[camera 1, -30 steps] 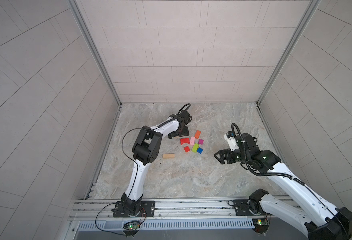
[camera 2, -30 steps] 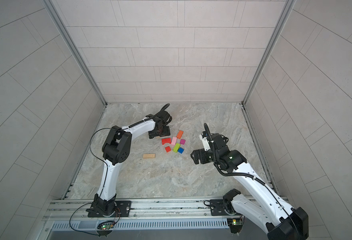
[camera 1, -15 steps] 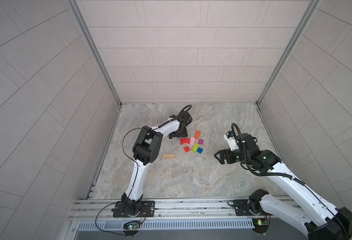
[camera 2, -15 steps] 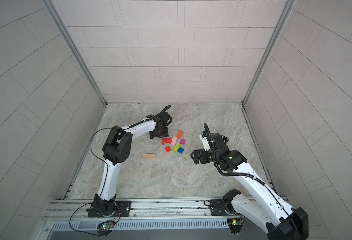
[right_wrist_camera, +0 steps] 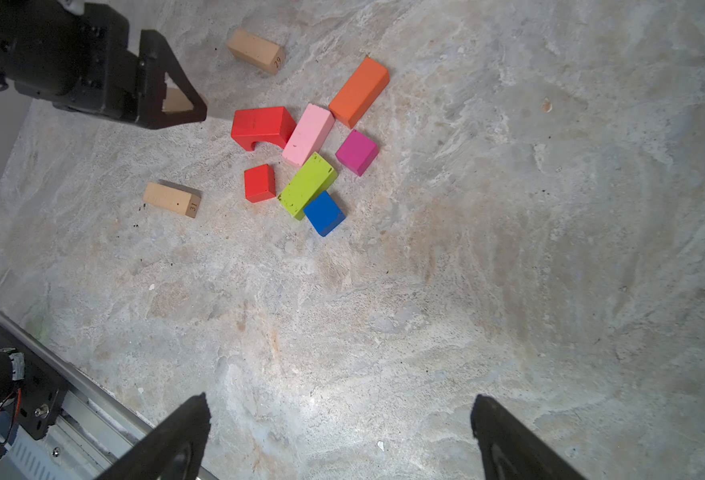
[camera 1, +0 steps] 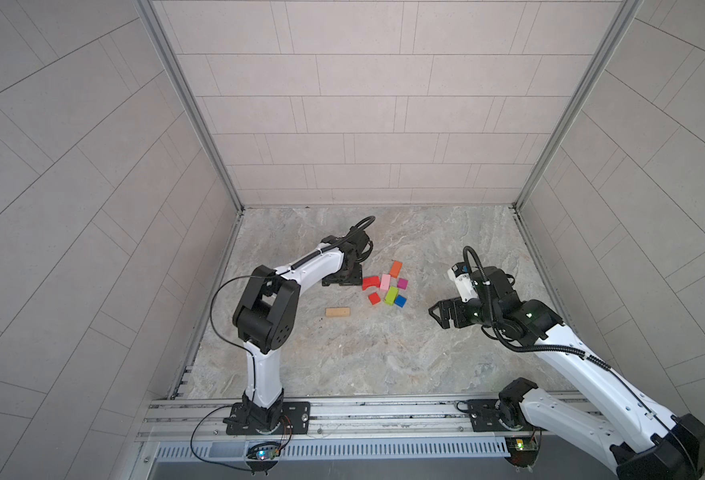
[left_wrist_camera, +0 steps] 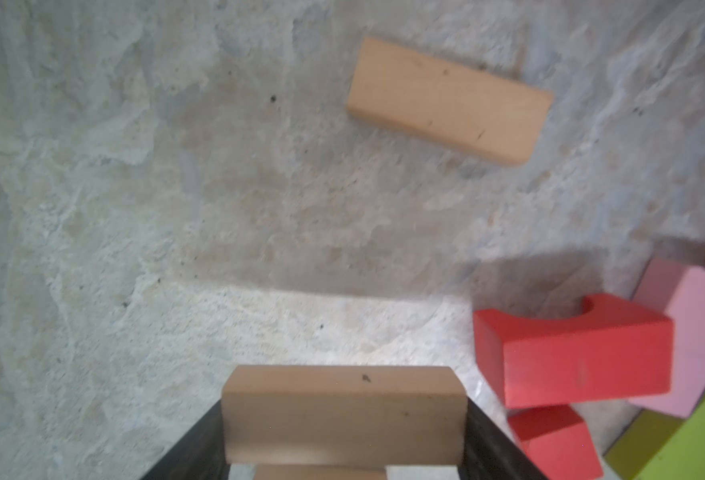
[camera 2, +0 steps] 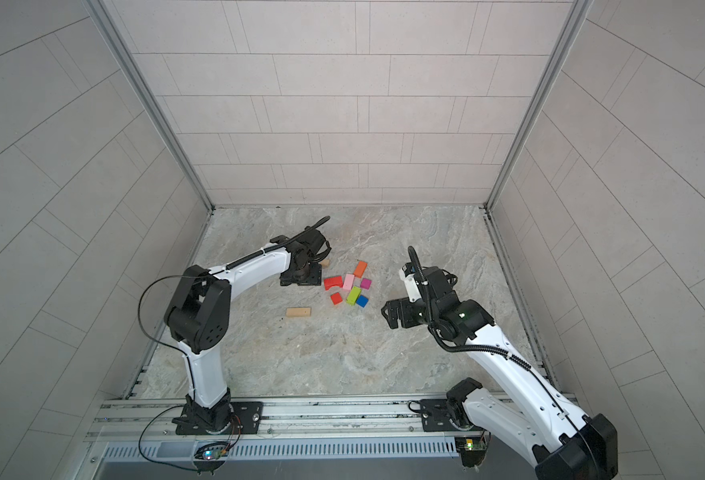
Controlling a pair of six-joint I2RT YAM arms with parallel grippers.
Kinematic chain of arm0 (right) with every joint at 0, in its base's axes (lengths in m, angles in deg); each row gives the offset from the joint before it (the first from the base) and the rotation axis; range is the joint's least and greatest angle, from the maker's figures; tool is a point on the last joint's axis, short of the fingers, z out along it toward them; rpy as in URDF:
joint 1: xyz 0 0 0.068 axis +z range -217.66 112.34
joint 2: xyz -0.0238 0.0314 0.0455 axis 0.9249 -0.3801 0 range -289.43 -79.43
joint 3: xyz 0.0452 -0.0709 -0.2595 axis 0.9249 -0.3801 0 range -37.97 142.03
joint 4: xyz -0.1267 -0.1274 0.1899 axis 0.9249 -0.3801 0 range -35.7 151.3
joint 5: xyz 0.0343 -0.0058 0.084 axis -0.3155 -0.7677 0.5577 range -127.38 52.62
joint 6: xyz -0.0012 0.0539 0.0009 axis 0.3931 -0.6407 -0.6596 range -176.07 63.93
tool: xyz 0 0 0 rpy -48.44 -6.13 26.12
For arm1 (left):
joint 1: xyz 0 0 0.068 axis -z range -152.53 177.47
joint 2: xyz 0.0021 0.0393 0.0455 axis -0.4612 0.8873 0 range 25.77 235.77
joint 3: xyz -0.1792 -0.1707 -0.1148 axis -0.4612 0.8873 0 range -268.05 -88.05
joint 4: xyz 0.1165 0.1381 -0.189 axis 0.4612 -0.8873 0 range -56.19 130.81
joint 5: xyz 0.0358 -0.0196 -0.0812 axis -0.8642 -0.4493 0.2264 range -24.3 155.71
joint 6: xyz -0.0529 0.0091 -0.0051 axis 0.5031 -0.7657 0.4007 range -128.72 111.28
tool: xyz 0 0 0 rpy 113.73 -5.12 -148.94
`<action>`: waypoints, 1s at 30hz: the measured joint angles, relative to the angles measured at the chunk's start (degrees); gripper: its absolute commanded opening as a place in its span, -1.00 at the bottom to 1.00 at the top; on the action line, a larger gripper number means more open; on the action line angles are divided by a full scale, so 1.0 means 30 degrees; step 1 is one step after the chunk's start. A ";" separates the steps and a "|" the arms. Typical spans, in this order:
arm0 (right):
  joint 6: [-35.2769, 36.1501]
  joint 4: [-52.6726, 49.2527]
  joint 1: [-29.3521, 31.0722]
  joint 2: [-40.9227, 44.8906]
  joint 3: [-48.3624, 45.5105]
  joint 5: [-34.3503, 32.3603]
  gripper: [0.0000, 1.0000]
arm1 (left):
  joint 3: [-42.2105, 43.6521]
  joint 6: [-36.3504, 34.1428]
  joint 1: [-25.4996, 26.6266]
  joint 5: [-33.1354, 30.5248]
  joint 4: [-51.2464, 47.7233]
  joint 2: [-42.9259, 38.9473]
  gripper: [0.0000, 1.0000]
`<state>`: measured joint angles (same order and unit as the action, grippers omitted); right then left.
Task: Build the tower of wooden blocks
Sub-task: 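Lower the left gripper and grasp the nearer of those wooden bars, then carry the held wooden bar back and lower it onto the first bar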
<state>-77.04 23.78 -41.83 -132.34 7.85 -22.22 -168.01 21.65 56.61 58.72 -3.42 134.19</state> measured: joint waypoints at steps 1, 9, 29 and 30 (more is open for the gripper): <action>0.0000 0.0007 0.0000 -0.0029 0.0044 0.0022 0.99 | 0.0590 0.0000 -0.0015 0.0080 0.0109 -0.0379 0.45; -0.0015 0.0138 -0.0007 -0.0211 0.0204 0.0240 0.99 | 0.4226 0.0248 -0.0051 0.0525 0.1566 -0.1974 0.50; -0.0095 0.0146 0.0000 -0.0255 0.0204 0.0408 0.99 | 0.6455 0.0379 -0.0015 0.1399 0.4313 -0.2259 0.57; -0.0095 0.0138 0.0000 -0.0255 0.0204 0.0415 0.99 | 0.6535 0.0379 0.0007 0.1399 0.4408 -0.2259 0.57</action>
<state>-77.32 24.20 -41.83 -133.10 8.47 -20.98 -148.41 22.79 56.64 62.92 9.80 127.42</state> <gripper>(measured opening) 0.993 0.790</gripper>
